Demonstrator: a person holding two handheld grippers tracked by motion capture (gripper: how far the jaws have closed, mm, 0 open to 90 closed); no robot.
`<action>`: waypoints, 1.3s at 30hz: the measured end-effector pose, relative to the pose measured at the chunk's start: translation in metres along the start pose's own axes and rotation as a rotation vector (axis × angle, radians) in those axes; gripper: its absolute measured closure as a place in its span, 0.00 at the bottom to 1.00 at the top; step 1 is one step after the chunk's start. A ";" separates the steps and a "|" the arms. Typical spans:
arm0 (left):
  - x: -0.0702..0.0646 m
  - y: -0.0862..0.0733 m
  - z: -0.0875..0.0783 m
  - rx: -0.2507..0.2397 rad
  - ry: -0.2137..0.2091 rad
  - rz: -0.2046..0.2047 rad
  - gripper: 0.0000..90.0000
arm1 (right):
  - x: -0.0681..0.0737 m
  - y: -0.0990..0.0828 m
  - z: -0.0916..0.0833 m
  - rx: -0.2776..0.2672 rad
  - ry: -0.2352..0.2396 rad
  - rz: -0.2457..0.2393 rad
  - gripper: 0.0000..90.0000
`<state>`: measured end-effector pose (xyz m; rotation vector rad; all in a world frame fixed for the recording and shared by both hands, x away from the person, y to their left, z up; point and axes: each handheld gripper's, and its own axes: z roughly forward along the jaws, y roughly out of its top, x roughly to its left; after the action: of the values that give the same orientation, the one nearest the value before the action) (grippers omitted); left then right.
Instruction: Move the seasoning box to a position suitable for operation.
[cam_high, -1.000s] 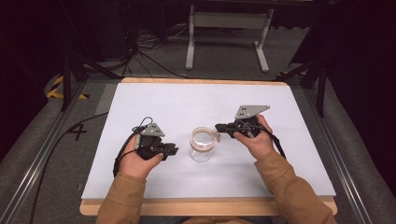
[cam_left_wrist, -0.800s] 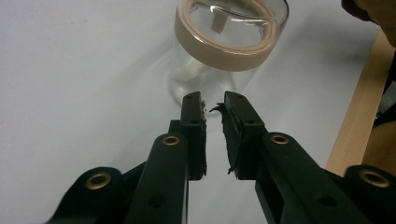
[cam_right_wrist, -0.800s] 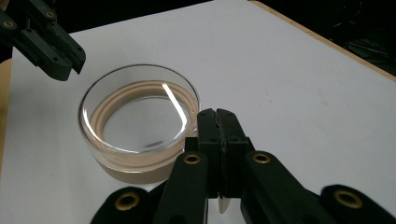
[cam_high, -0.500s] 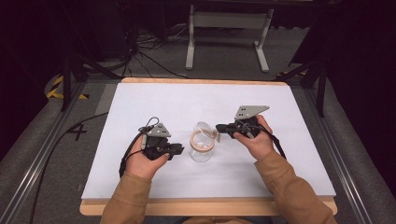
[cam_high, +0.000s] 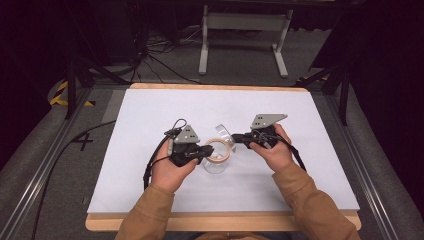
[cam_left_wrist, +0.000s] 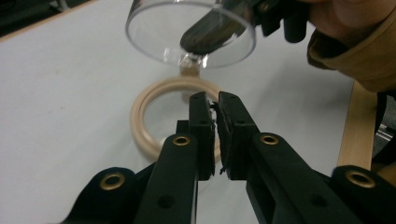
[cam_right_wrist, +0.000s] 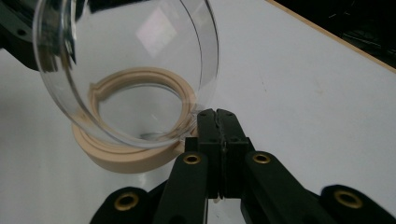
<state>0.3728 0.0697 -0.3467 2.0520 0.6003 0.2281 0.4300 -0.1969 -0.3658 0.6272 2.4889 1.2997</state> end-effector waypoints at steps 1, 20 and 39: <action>-0.002 0.004 0.002 -0.007 -0.005 -0.012 0.94 | 0.000 0.000 0.000 0.004 0.000 0.000 1.00; -0.003 0.032 0.012 -0.034 0.009 -0.013 0.94 | 0.010 0.006 -0.034 0.033 0.030 -0.037 1.00; 0.000 0.035 0.011 -0.049 0.013 -0.036 0.95 | 0.039 0.011 -0.036 -0.037 0.059 -0.051 1.00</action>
<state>0.3888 0.0459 -0.3229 1.9923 0.6338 0.2331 0.3839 -0.1978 -0.3378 0.5209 2.5039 1.3613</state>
